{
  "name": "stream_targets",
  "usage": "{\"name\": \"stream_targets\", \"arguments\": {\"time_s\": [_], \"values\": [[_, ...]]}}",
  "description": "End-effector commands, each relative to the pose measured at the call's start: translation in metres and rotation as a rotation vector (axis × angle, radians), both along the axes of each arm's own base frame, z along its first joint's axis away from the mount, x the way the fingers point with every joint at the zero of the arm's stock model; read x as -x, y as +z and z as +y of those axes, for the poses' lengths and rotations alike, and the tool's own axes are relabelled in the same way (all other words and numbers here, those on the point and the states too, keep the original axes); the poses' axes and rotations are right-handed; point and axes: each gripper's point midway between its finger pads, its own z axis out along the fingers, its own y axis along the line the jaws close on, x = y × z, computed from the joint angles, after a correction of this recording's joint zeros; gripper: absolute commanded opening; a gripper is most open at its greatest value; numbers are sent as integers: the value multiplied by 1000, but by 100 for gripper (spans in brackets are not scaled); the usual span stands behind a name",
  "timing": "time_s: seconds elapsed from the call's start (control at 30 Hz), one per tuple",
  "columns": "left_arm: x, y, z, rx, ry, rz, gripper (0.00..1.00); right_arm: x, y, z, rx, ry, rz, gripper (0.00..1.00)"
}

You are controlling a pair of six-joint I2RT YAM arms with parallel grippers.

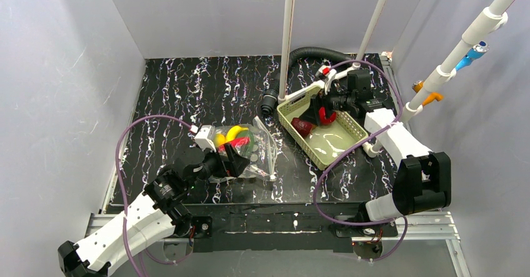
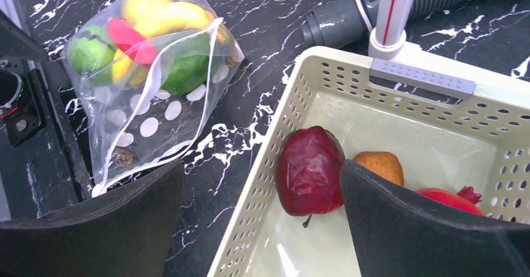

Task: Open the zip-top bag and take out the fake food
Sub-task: Place the fake fruit in the bin, then pick up the fake vegetable from the zipper food storage bag.

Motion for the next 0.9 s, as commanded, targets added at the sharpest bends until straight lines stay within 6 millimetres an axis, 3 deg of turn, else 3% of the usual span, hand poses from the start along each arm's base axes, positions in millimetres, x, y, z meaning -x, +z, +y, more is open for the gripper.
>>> {"name": "stream_targets", "arguments": {"time_s": [0.0, 0.87], "values": [[-2, 4, 9, -25, 25, -27, 100, 15, 11, 4, -41, 74, -39, 98], [-7, 11, 21, -105, 38, -37, 100, 43, 12, 25, -81, 228, -63, 98]]}}
